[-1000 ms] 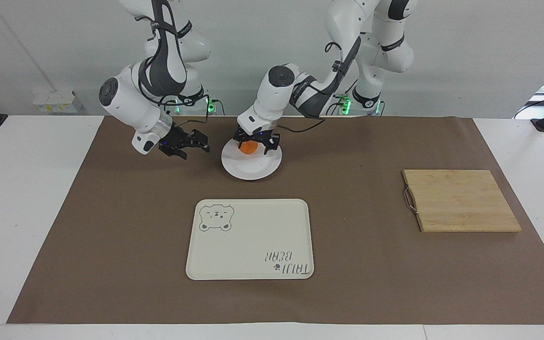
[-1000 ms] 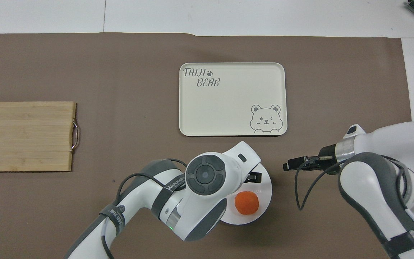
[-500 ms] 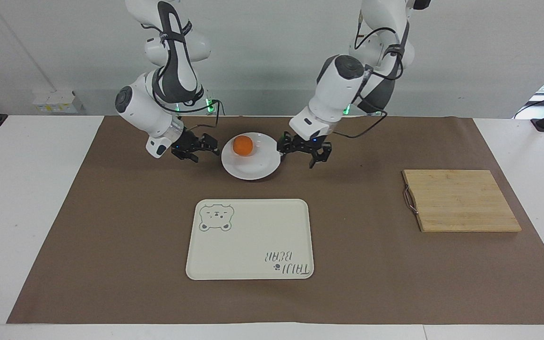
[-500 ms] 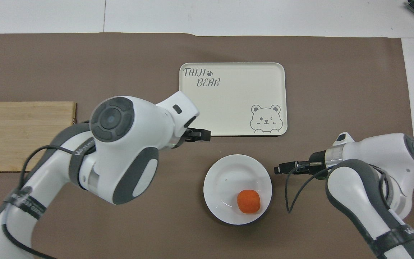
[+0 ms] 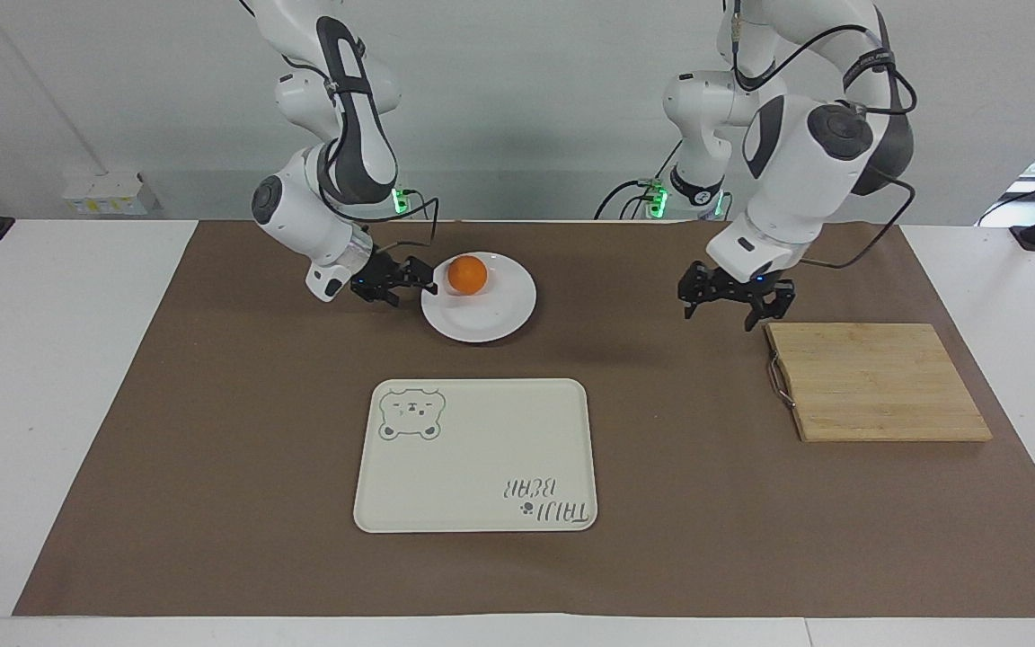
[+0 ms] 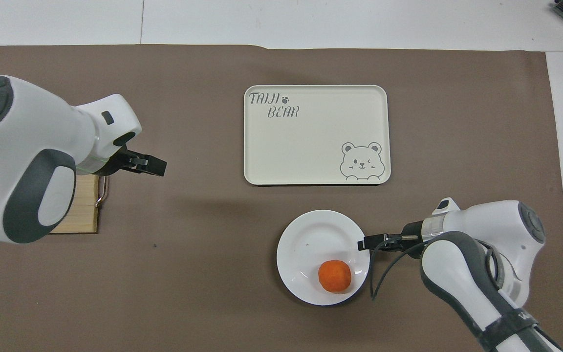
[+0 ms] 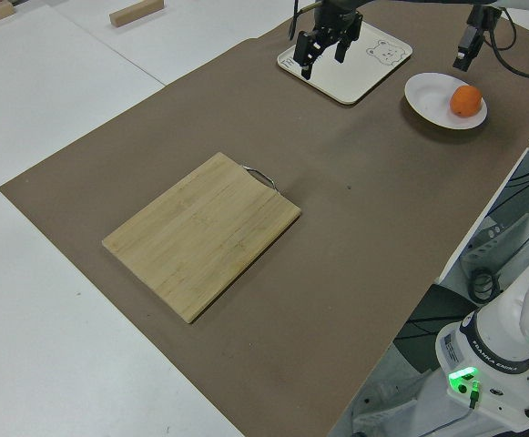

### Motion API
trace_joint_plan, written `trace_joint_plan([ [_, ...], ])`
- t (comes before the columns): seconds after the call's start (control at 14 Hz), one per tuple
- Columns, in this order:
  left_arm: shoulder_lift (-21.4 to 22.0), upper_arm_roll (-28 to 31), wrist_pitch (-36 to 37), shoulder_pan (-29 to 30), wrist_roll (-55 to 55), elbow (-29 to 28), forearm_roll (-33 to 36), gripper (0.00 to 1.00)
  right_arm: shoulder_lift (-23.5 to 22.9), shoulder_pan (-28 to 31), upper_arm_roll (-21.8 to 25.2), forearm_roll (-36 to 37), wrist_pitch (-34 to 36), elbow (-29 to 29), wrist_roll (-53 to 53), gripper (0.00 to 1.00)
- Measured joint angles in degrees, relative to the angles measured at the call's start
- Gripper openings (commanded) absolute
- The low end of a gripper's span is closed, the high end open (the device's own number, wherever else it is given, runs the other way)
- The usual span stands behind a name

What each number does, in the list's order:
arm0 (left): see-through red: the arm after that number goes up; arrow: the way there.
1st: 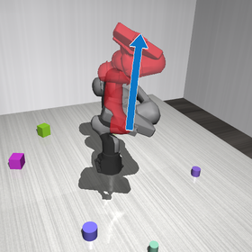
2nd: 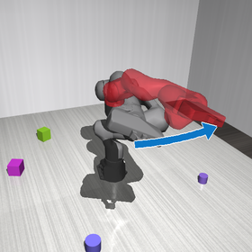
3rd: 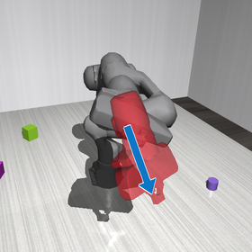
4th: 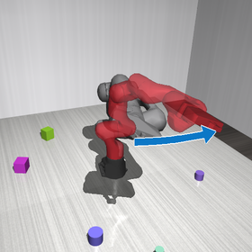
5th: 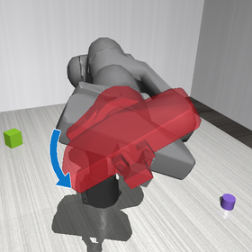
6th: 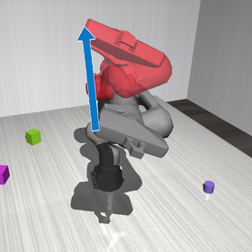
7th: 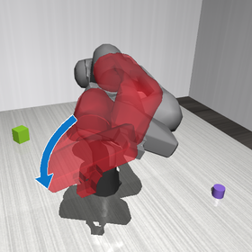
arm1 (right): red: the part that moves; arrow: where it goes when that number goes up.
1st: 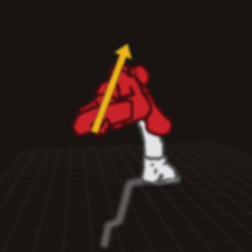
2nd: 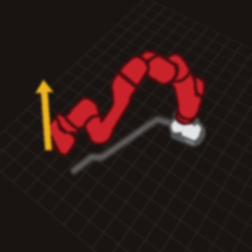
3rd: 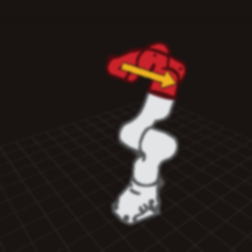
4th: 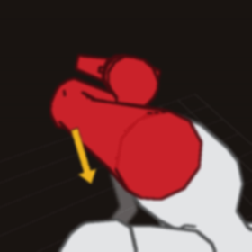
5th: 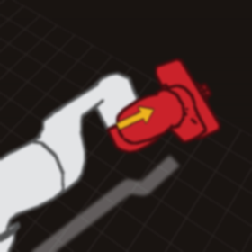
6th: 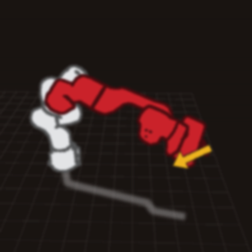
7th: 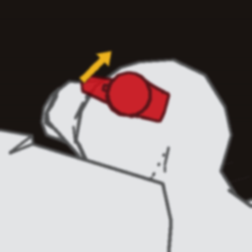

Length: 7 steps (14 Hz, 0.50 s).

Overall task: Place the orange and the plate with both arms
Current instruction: 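Withdraw the left gripper while the right gripper grips the plate rim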

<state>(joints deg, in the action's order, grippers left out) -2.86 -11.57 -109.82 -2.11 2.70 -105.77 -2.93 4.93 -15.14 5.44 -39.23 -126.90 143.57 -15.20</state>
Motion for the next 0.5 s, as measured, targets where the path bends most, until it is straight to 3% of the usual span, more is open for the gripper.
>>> trace_joint_plan([
  [0.21,2.5,0.2,3.5,3.2,2.8,0.8,2.3,1.00,0.5,-1.5,0.0,0.0,0.0,2.1,0.0,1.00],
  [0.5,6.7,-0.3,12.6,3.2,2.8,7.4,4.1,1.00,1.9,-2.0,0.0,-2.2,-0.1,4.7,0.0,1.00],
])
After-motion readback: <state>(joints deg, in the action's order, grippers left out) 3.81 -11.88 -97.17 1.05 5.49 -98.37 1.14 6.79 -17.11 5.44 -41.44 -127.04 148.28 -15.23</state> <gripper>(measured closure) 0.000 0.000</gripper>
